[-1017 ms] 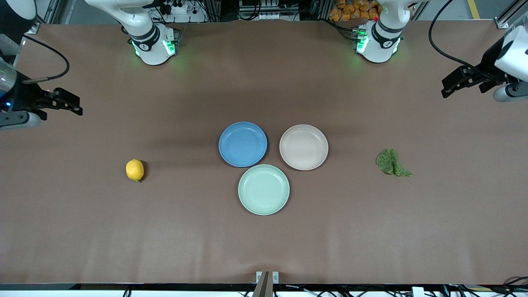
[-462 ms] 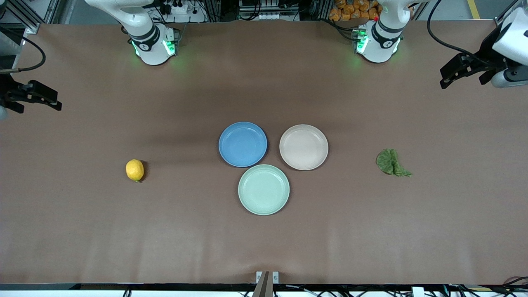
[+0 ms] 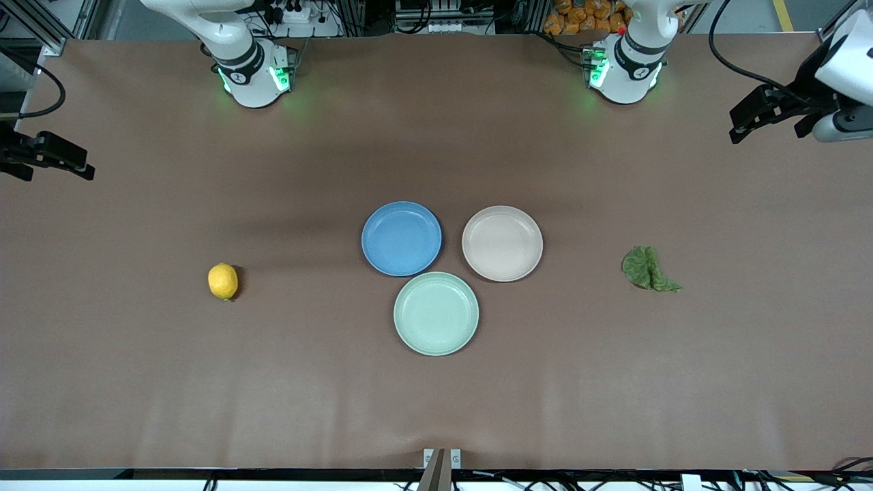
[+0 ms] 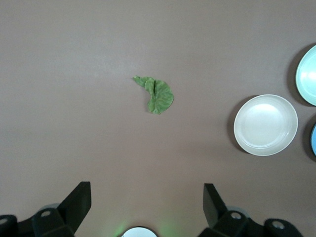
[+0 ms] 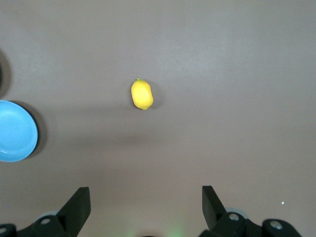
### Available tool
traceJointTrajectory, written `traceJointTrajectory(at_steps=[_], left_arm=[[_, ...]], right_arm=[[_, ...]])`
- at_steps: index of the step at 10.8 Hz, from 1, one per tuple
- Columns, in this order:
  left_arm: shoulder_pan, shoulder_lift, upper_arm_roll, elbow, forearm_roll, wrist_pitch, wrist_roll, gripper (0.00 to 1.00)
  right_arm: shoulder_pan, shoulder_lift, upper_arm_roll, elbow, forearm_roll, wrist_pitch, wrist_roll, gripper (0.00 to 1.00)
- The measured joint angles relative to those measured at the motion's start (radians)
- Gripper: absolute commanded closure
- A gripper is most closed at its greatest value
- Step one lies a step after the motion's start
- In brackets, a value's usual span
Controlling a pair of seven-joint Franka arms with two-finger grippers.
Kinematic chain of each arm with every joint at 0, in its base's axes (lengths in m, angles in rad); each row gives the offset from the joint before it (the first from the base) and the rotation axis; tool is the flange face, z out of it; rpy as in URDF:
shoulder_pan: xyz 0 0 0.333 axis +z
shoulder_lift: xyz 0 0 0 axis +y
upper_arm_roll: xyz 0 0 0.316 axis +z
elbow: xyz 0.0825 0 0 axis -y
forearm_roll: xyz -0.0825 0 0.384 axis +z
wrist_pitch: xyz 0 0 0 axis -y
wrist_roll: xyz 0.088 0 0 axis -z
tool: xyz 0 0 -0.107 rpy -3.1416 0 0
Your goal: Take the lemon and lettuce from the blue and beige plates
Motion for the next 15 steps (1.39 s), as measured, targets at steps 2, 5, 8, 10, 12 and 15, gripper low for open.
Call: traceJointTrajectory(at_steps=[2,5,8,10,12,15], left_arm=[[0.0,0.015,0.0,-0.011,0.0,0.0,0.0,0.0],[0.001,0.035,0.001,-0.012,0.0,0.0,0.012,0.0],[0.002,0.043,0.002,-0.012,0.0,0.0,0.018,0.0],[0.003,0.051,0.006,-0.012,0.0,0.004,0.034,0.0],[0.003,0.057,0.013,-0.012,0.0,0.006,0.035,0.0],[0.003,0.063,0.023,-0.011,0.0,0.008,0.036,0.0]], right_arm=[[0.0,-0.001,0.0,0.0,0.0,-0.002,0.012,0.0],[0.001,-0.001,0.004,0.0,0.0,-0.002,0.012,0.0],[0.0,-0.001,-0.001,0.0,0.0,-0.002,0.012,0.0],[-0.001,-0.001,-0.002,0.0,0.0,-0.002,0.015,0.0],[-0.001,0.0,-0.002,0.0,0.0,-0.004,0.016,0.0],[-0.001,0.002,-0.002,0.0,0.0,-0.015,0.016,0.0]])
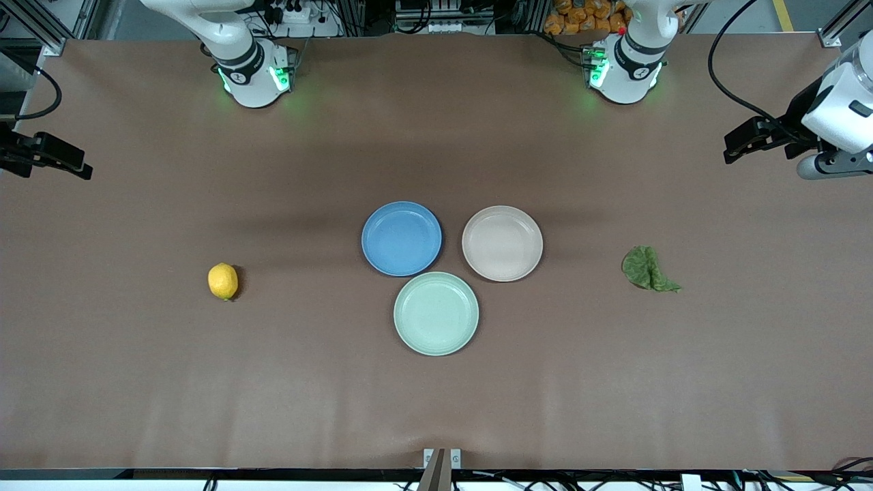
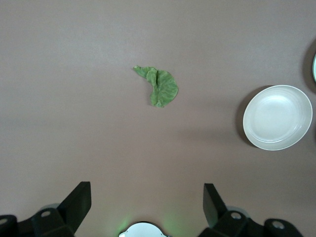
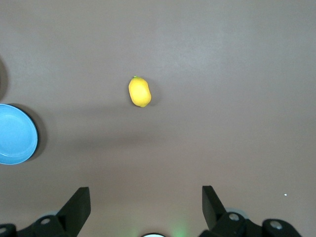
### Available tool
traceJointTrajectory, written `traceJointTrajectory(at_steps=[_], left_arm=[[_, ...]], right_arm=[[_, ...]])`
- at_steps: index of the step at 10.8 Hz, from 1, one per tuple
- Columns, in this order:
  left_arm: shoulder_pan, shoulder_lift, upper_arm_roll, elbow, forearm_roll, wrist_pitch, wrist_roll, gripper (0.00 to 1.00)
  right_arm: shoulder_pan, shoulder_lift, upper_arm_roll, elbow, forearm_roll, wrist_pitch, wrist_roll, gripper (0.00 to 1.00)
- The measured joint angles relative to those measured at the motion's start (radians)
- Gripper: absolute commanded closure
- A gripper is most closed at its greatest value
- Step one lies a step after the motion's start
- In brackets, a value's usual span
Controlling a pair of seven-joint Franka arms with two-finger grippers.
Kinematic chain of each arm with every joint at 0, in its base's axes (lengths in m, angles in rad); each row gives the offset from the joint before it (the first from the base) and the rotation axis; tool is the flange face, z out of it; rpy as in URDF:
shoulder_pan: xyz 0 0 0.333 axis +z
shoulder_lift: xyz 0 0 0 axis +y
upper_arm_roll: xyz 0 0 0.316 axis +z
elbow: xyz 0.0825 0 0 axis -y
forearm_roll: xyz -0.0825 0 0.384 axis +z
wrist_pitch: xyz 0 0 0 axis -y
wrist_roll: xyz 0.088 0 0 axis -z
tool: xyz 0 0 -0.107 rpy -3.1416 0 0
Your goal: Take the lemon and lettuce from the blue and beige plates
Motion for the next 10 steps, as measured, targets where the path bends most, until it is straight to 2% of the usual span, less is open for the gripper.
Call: traceJointTrajectory(at_steps=[10], left_arm=[[0.0,0.001,0.0,0.029,0.0,0.039,0.029,0.0]], right_arm=[[0.0,0.002,0.002,0.0,0.016,-0.03,0.003,0.0]])
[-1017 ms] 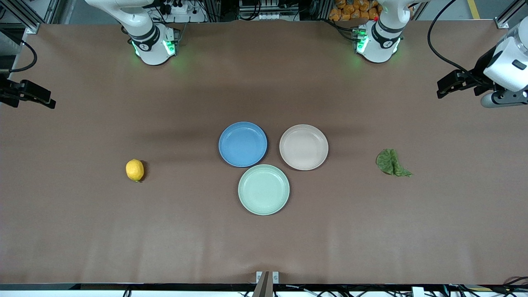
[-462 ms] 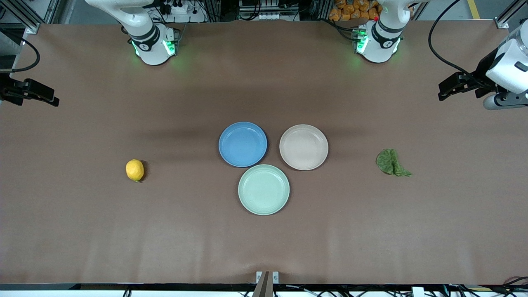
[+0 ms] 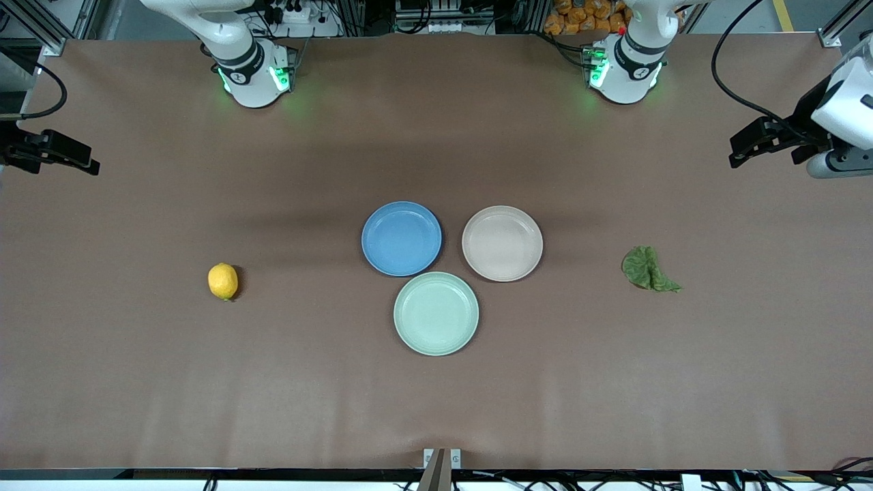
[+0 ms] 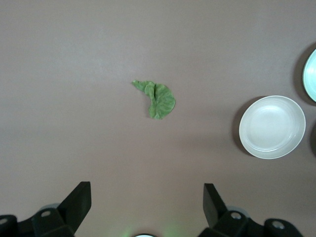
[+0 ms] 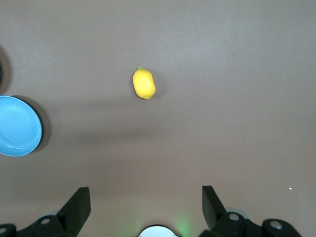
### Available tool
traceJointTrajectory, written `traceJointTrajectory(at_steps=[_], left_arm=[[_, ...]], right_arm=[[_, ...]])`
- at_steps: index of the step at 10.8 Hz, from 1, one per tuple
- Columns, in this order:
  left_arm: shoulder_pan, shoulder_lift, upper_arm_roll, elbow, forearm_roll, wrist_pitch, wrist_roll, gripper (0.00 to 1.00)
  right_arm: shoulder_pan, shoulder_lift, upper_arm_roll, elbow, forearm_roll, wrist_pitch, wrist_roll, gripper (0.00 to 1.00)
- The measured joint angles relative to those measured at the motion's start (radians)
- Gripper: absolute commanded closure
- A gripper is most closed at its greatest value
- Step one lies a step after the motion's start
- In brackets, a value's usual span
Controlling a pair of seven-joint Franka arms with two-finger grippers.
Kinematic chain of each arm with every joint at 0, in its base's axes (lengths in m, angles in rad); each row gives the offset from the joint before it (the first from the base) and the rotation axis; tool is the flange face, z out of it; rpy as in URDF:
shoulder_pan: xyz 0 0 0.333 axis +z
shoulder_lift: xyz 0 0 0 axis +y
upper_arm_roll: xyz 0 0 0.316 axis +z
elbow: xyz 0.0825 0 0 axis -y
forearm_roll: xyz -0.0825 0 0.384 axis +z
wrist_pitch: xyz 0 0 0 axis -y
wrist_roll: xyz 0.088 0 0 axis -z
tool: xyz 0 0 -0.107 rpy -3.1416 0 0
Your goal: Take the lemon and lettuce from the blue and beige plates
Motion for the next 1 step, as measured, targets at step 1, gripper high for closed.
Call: traceJointTrajectory(at_steps=[1], left_arm=[[0.0,0.0,0.0,0.007,0.0,0.0,0.002,0.0]], right_arm=[[0.0,0.0,0.0,0.0,0.0,-0.004,0.0,0.0]])
